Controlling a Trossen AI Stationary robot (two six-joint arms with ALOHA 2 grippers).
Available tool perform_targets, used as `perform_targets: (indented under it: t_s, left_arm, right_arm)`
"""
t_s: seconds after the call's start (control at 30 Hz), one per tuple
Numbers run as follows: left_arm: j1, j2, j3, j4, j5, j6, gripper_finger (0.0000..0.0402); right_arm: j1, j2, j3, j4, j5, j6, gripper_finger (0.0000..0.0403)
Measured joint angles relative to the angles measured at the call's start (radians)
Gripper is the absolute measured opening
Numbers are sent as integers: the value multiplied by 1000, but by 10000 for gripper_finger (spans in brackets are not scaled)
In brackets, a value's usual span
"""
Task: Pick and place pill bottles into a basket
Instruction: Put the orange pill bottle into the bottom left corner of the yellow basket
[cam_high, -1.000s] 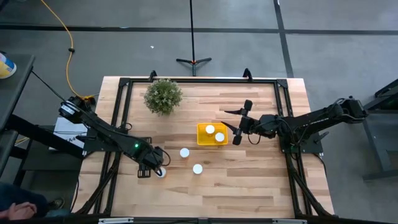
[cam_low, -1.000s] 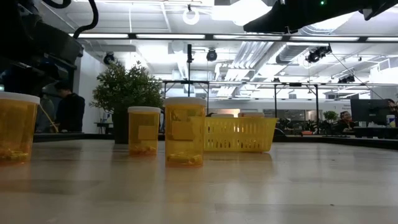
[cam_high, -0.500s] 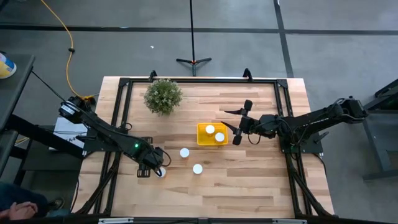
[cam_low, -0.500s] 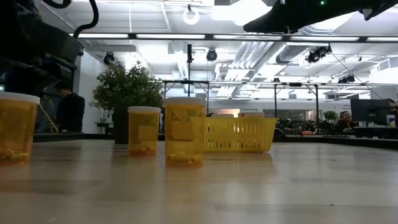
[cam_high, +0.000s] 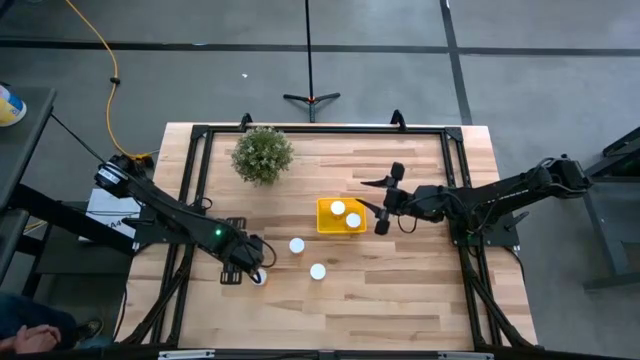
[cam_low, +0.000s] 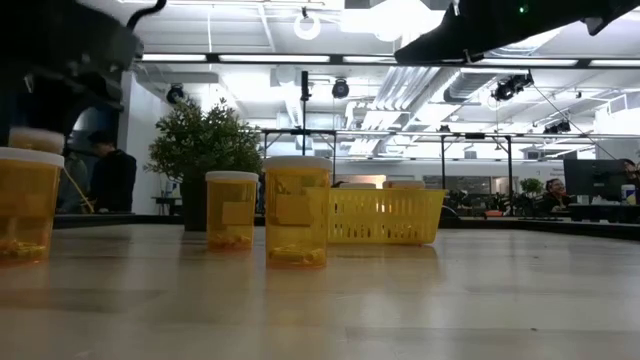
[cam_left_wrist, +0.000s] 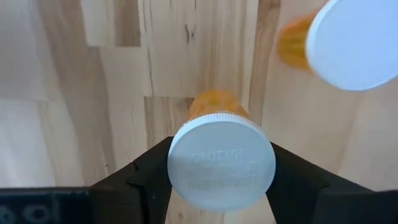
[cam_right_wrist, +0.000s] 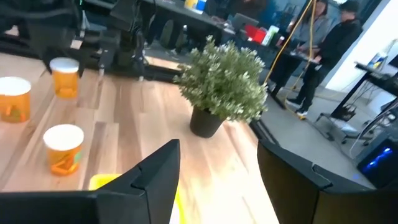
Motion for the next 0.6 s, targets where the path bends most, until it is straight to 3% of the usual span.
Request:
perform_targets:
  t_s: [0.1,0.33,0.6]
  left_arm:
    - [1,0,57,-42,-21,21,258]
    - [68,0,228,-106,-56,105,238]
    - [235,0,347,-4,-56,304,259]
  right_arm:
    - [0,0,0,-15,-6,11,205]
    - [0,0,0,-34,-5,43,206]
    - [0,-2,0,-30,53,38,206]
